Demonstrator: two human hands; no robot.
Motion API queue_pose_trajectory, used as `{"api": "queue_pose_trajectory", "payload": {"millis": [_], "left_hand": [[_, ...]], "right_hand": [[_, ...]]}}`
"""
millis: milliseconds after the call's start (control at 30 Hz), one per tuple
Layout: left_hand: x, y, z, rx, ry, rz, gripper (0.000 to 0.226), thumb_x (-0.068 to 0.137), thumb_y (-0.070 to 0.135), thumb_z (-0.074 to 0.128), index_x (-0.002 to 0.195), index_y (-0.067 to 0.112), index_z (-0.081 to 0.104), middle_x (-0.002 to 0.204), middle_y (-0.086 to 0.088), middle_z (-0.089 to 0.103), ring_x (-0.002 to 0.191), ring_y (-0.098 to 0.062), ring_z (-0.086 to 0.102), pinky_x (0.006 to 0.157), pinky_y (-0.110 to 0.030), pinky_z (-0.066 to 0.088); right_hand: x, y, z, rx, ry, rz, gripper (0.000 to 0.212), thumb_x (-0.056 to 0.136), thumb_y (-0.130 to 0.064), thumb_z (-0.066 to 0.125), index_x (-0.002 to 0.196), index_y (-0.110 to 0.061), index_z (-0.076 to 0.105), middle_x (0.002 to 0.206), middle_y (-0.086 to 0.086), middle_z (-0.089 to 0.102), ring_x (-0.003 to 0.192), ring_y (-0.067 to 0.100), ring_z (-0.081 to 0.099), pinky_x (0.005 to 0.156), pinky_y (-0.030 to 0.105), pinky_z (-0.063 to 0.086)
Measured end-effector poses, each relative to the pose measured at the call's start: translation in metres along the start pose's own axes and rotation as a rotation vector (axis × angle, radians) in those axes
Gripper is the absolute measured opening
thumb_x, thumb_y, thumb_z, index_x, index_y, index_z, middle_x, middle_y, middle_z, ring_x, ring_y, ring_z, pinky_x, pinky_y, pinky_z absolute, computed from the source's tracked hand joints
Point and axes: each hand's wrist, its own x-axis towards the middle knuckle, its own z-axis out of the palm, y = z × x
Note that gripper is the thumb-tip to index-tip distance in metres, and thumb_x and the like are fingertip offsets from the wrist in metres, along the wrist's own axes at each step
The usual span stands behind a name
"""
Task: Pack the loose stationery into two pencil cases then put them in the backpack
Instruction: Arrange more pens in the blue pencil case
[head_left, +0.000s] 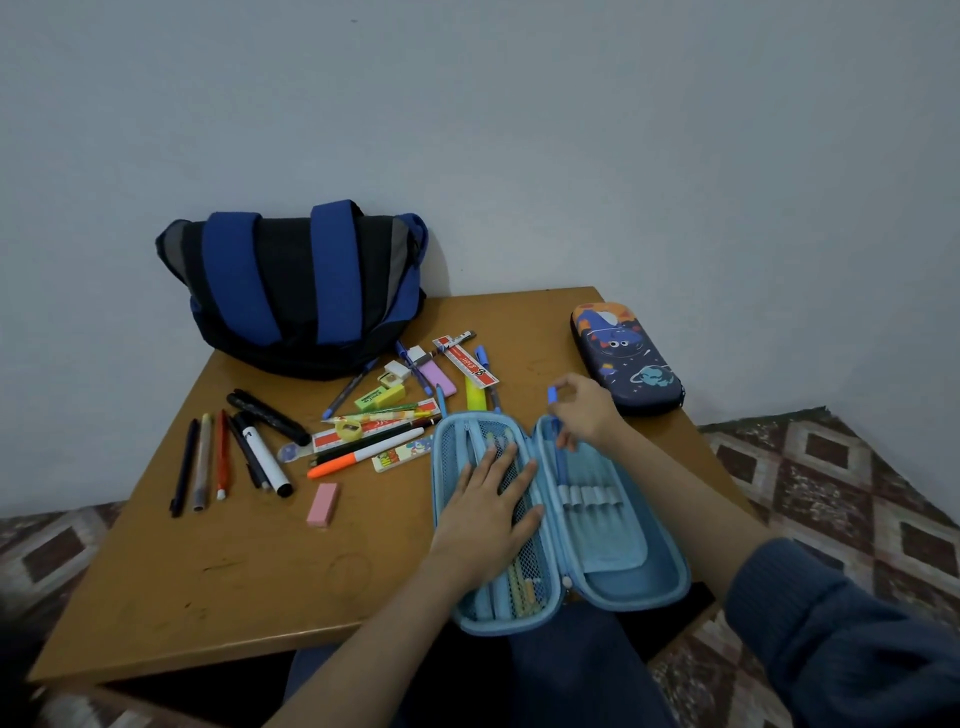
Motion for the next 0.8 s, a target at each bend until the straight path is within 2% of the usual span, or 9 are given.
{"api": "queue_pose_trajectory", "payload": {"millis": [167, 367, 500, 633, 700, 733, 800], "left_hand": [[0.0, 0.0, 0.002, 0.007, 0.011, 0.003, 0.058, 0.099, 0.05, 0.02, 0.15, 0.032, 0.0, 0.157, 0.006, -0.013, 0.143, -0.012, -0.019, 0.116, -0.033, -0.011], [-0.001, 0.001, 0.0, 0.006, 0.017, 0.005, 0.057, 0.099, 0.049, 0.02, 0.15, 0.032, 0.0, 0.157, 0.007, -0.013, 0.143, -0.012, -0.019, 0.114, -0.031, -0.012], [-0.002, 0.001, 0.0, 0.004, 0.018, 0.003, 0.057, 0.099, 0.049, 0.02, 0.15, 0.032, 0.0, 0.157, 0.007, -0.012, 0.143, -0.011, -0.019, 0.115, -0.031, -0.012], [-0.001, 0.002, -0.002, 0.023, 0.011, -0.003, 0.058, 0.098, 0.05, 0.02, 0.15, 0.032, 0.001, 0.158, 0.005, -0.011, 0.143, -0.013, -0.018, 0.114, -0.033, -0.014], [0.001, 0.002, -0.006, 0.062, 0.0, 0.002, 0.06, 0.097, 0.055, 0.019, 0.15, 0.031, 0.004, 0.159, 0.004, -0.007, 0.144, -0.014, -0.014, 0.112, -0.035, -0.019], [0.002, 0.001, -0.009, 0.075, 0.002, 0.005, 0.061, 0.096, 0.057, 0.019, 0.15, 0.031, 0.007, 0.159, 0.004, -0.003, 0.145, -0.014, -0.011, 0.111, -0.035, -0.021], [0.005, -0.004, -0.018, 0.083, 0.043, -0.01, 0.063, 0.095, 0.059, 0.019, 0.15, 0.029, 0.013, 0.159, 0.002, 0.004, 0.145, -0.014, -0.007, 0.109, -0.035, -0.023]], "right_hand": [[-0.01, 0.004, 0.006, -0.074, -0.046, -0.009, 0.022, 0.092, -0.007, 0.054, 0.111, 0.004, 0.056, 0.057, 0.009, 0.052, 0.024, 0.004, 0.046, 0.029, 0.015, 0.037], [-0.015, 0.009, 0.004, -0.142, -0.03, -0.02, 0.016, 0.088, -0.001, 0.057, 0.103, 0.004, 0.06, 0.06, 0.008, 0.053, 0.025, 0.002, 0.046, 0.032, 0.015, 0.041], [-0.015, 0.011, 0.0, -0.161, -0.101, 0.006, 0.018, 0.087, 0.001, 0.058, 0.105, 0.003, 0.06, 0.058, 0.013, 0.057, 0.028, 0.005, 0.051, 0.036, 0.017, 0.047], [-0.014, 0.011, -0.002, -0.222, -0.103, 0.005, 0.018, 0.087, -0.002, 0.06, 0.104, 0.002, 0.063, 0.064, 0.014, 0.06, 0.029, 0.005, 0.051, 0.038, 0.017, 0.047], [-0.012, 0.009, -0.003, -0.288, -0.055, -0.069, 0.02, 0.086, -0.012, 0.064, 0.102, -0.001, 0.067, 0.08, 0.015, 0.066, 0.039, 0.005, 0.055, 0.042, 0.015, 0.046], [-0.011, 0.008, -0.004, -0.315, -0.02, -0.116, 0.021, 0.085, -0.016, 0.066, 0.101, -0.003, 0.069, 0.091, 0.015, 0.068, 0.053, 0.009, 0.061, 0.05, 0.015, 0.049], [-0.006, 0.002, -0.005, -0.327, 0.046, -0.145, 0.021, 0.084, -0.018, 0.066, 0.099, -0.004, 0.071, 0.101, 0.013, 0.07, 0.083, 0.021, 0.067, 0.073, 0.026, 0.054]]}}
